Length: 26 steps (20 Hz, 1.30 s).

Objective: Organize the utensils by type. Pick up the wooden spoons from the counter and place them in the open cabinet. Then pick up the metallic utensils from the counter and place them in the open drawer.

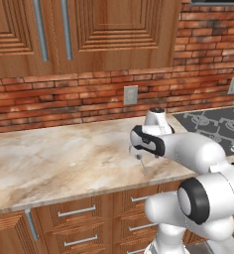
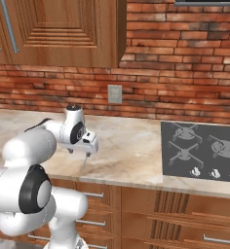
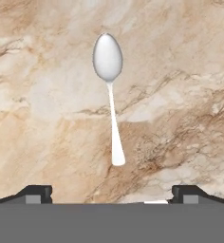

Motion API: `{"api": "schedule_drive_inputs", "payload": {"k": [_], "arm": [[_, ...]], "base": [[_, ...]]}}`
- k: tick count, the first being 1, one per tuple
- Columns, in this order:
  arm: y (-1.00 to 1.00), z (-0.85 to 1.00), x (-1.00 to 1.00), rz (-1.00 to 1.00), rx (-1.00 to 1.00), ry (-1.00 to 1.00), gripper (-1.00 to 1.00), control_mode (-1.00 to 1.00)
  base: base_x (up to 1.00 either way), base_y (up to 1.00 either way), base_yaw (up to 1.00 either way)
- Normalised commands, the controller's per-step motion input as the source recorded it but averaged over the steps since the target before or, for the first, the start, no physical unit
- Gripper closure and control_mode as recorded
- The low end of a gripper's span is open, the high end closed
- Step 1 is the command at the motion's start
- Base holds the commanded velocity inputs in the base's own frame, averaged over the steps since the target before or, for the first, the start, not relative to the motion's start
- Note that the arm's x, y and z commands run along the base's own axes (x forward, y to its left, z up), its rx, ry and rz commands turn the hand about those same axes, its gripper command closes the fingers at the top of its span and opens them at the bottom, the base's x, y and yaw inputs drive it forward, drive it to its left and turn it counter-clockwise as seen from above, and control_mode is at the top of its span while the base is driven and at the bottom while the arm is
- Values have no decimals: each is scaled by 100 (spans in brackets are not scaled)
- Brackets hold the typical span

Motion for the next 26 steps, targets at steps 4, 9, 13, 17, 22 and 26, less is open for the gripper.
{"api": "schedule_drive_inputs", "payload": {"k": [4,9,13,17,22,26], "arm": [[0,-22,0,0,0,-5,-100,-100],[0,-16,5,0,0,0,-100,-100],[0,-21,18,0,0,0,-100,-100],[0,-22,25,0,0,0,-100,-100],[0,-37,8,0,0,0,-100,-100],[0,-28,0,0,0,0,-100,-100]], "base": [[0,0,0],[0,0,0],[0,0,0],[0,0,0],[0,0,0],[0,0,0]]}}
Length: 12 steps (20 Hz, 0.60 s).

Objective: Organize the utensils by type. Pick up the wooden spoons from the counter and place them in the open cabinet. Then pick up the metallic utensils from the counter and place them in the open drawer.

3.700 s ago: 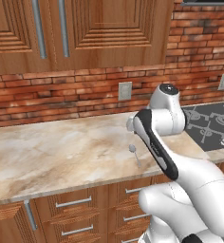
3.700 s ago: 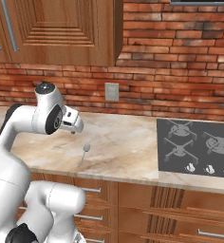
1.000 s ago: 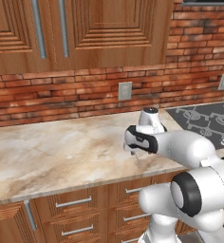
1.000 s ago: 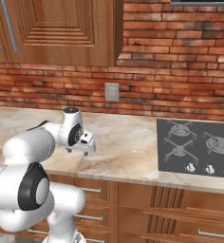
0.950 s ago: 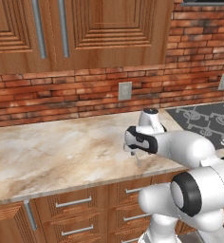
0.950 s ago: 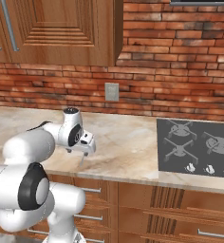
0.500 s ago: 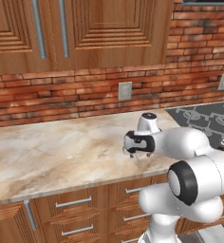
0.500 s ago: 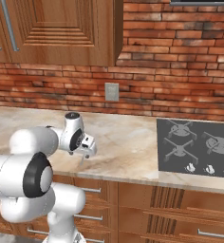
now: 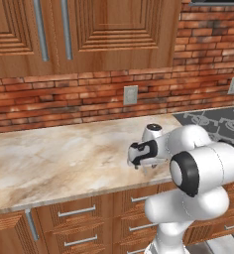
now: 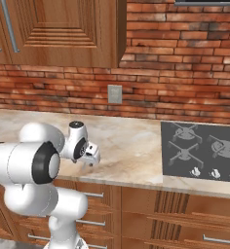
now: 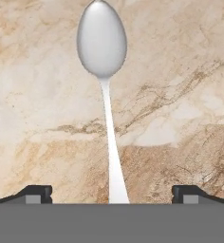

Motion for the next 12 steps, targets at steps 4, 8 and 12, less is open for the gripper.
{"api": "schedule_drive_inputs", "payload": {"k": [4,8,12], "arm": [[0,-20,2,0,0,0,-100,-100],[0,-19,7,0,0,0,-100,-100],[0,-19,5,0,0,0,-100,-100]], "base": [[0,0,0],[0,0,0],[0,0,0]]}}
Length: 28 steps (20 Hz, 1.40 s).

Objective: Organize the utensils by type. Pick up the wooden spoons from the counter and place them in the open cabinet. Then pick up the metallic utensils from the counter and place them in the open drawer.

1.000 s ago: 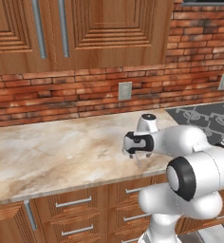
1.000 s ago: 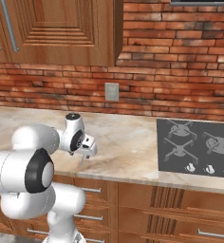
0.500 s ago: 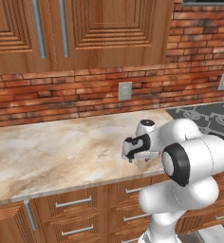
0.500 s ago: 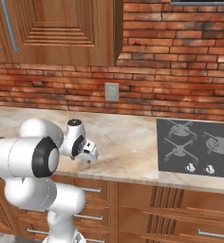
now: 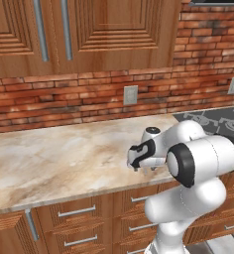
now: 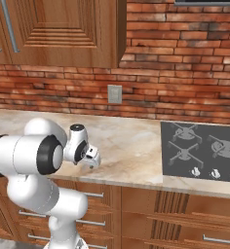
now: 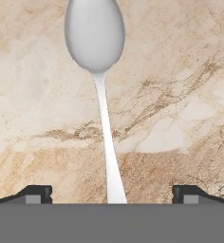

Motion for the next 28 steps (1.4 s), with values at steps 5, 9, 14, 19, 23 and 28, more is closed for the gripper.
{"api": "schedule_drive_inputs", "payload": {"k": [5,9,14,19,23,28], "arm": [[0,-19,2,0,0,0,-100,-100],[0,-22,0,0,0,0,100,-100],[0,-32,0,0,0,0,100,-100],[0,-49,0,0,0,0,100,-100],[0,-64,0,0,0,0,100,-100],[-10,-91,-8,0,3,-3,100,-100]], "base": [[0,0,0],[0,0,0],[0,0,0],[0,0,0],[0,0,0],[0,0,0]]}}
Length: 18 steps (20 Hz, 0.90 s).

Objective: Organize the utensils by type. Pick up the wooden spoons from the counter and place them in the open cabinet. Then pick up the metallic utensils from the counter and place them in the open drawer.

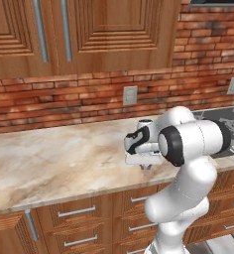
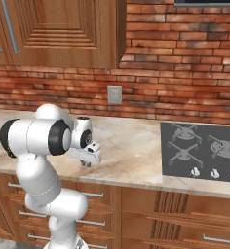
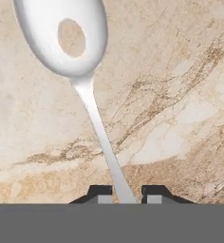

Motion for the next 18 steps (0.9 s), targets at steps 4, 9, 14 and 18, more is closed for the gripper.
{"api": "schedule_drive_inputs", "payload": {"k": [4,9,14,18], "arm": [[-30,-100,-45,0,0,-27,100,-100],[-64,-100,-58,0,-1,-39,100,-100],[-69,-97,-82,0,-6,-58,100,-100],[-28,-98,-60,0,-13,-67,100,-100]], "base": [[0,0,0],[0,0,0],[0,0,0],[0,0,0]]}}
